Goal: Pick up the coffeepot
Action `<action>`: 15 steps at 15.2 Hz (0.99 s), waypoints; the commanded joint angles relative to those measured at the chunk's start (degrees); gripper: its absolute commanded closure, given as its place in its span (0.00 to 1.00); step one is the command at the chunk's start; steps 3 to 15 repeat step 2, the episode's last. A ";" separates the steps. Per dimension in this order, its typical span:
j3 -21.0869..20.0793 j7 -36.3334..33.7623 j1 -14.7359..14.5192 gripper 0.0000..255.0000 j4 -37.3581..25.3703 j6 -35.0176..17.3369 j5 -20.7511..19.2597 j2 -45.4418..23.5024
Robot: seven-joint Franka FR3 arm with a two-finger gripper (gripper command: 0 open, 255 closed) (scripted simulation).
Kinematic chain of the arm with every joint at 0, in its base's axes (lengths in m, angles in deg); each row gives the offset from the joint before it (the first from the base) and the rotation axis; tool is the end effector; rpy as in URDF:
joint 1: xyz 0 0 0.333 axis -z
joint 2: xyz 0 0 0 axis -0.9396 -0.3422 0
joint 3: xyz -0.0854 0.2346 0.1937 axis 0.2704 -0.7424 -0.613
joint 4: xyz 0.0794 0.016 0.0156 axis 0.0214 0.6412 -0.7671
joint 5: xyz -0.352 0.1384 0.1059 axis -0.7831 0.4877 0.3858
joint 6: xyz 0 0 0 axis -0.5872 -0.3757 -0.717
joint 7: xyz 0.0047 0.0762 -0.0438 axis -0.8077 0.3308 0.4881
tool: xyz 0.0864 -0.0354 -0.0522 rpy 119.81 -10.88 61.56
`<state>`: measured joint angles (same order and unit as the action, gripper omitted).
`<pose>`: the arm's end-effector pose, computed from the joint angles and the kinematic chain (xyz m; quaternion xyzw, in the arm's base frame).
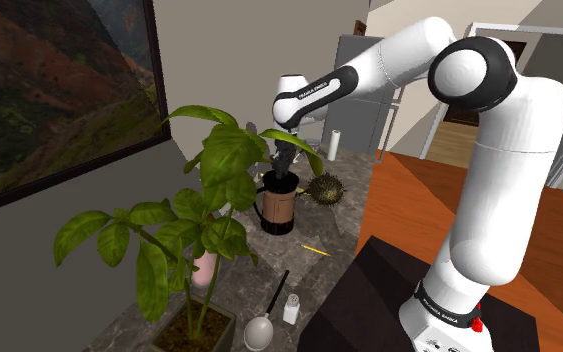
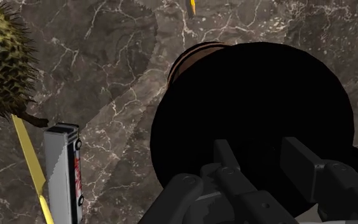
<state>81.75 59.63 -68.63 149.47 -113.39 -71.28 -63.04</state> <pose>0.5874 -0.0690 0.3719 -0.9992 -0.0408 0.0011 0.0017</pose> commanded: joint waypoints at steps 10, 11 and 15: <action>0.04 0.01 0.02 1.00 -0.57 0.82 -0.06 0.47; 0.04 0.01 0.02 1.00 -0.57 0.82 -0.06 0.47; 0.04 0.01 0.02 1.00 -0.57 0.82 -0.06 0.47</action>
